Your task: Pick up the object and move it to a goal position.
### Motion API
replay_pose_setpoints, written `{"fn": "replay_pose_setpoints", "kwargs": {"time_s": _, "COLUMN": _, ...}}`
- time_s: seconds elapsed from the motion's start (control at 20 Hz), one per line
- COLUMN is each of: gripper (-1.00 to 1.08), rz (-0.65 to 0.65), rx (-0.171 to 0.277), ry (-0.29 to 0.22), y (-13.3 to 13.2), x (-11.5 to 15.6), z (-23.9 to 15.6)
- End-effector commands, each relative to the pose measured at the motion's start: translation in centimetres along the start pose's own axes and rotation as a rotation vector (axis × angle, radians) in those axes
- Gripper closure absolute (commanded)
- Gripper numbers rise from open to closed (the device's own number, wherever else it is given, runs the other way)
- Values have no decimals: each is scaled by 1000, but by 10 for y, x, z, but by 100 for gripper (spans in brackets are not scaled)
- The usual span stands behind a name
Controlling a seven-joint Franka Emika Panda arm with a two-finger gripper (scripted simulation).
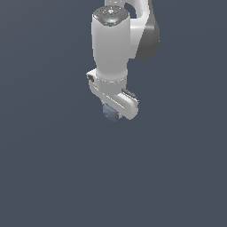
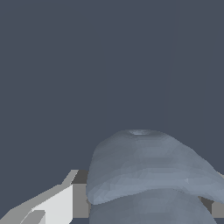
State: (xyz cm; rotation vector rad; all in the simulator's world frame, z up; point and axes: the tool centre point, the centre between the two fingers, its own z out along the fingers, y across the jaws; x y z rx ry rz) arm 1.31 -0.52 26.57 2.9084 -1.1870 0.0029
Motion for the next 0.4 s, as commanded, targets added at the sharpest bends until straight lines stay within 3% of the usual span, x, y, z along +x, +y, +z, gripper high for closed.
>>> {"fn": "replay_pose_setpoints", "kwargs": {"time_s": 0.0, "gripper": 108, "rz": 0, "rx": -1, "ry": -1, "y": -4, "x": 0, "z": -11}}
{"fn": "replay_pose_setpoints", "kwargs": {"time_s": 0.35, "gripper": 108, "rz": 0, "rx": -1, "ry": -1, "y": -9, "x": 1, "z": -22}}
